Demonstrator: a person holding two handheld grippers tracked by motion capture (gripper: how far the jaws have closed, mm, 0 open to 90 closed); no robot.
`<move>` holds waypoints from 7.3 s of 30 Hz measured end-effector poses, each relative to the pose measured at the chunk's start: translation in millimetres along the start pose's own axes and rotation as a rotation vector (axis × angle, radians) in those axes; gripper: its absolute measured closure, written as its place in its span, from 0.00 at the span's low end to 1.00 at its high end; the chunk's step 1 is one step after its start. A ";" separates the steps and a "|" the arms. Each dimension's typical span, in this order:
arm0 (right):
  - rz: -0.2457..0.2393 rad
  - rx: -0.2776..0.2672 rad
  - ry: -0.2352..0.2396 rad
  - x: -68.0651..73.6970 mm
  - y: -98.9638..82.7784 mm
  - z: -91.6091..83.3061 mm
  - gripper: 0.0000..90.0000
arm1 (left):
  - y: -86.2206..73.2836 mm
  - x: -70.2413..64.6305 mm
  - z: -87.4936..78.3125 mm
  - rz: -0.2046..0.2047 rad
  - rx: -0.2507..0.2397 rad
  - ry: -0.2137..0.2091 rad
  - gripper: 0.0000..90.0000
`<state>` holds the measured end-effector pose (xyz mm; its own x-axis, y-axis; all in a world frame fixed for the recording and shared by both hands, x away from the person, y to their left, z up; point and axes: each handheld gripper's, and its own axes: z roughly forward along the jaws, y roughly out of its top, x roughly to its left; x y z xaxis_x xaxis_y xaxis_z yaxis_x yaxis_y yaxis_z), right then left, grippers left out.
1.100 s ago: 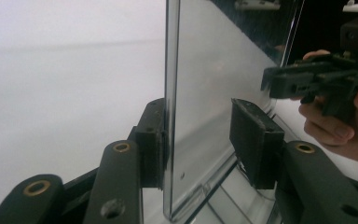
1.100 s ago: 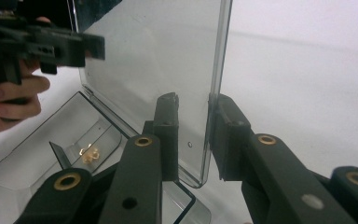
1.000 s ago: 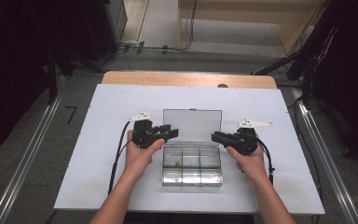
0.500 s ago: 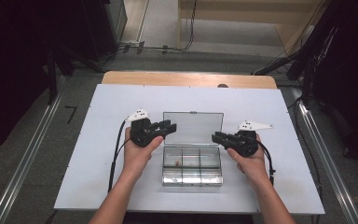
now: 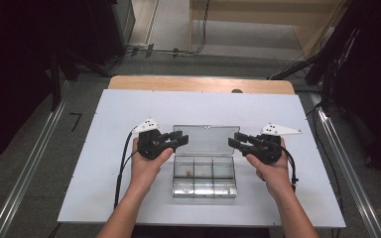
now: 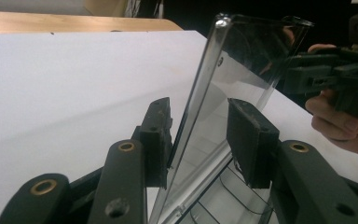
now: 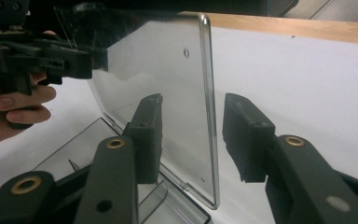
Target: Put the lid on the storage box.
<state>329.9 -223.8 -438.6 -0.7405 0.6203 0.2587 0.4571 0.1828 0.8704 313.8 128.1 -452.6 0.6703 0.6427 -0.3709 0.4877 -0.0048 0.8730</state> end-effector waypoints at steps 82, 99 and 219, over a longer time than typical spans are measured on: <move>-0.054 0.043 -0.030 39.5 -9.8 -18.4 0.57 | -37.2 -21.4 -49.3 0.023 0.056 -0.083 1.00; -0.037 0.072 -0.047 36.5 -19.0 -26.0 0.55 | -36.5 -23.5 -48.8 0.045 0.048 -0.066 1.00; -0.061 0.220 -0.001 28.7 -80.5 -28.4 0.98 | -85.7 -14.7 -52.8 0.017 0.220 -0.094 1.00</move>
<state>257.9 -242.4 -489.3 -0.7697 0.6038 0.2074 0.5079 0.3824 0.7719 232.6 159.5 -505.3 0.7234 0.5674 -0.3934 0.5791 -0.1882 0.7932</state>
